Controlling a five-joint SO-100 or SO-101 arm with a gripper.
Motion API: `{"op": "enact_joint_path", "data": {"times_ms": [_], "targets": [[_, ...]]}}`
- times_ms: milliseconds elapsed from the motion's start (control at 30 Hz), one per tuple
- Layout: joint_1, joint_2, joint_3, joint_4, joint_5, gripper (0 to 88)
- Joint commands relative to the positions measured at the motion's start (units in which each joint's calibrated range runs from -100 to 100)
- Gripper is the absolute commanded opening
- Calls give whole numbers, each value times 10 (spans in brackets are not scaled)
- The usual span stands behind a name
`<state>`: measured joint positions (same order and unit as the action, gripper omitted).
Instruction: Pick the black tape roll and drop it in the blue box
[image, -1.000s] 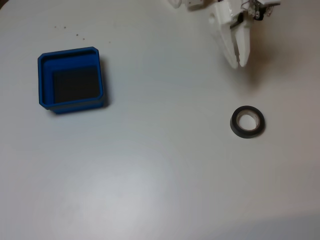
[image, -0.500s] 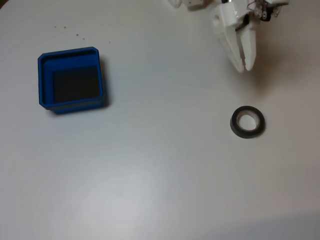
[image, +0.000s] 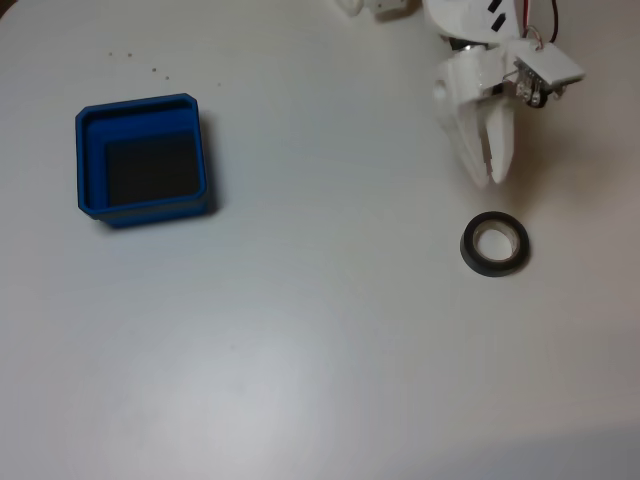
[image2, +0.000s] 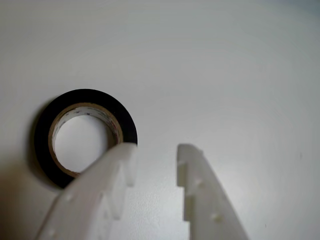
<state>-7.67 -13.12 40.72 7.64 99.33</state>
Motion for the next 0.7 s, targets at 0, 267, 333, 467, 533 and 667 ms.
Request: {"op": "enact_joint_path", "data": {"times_ms": [0,267,333,467,533,667], "targets": [[3,23,-68,-5,-1,15],[3,84,-165,137,-4,15],[3,86,-217,221,-27,15],[0,109,-356,390,-91,15],[-2,141,-438,460,-111,15],[-2,219,-576,556,-116,15]]}}
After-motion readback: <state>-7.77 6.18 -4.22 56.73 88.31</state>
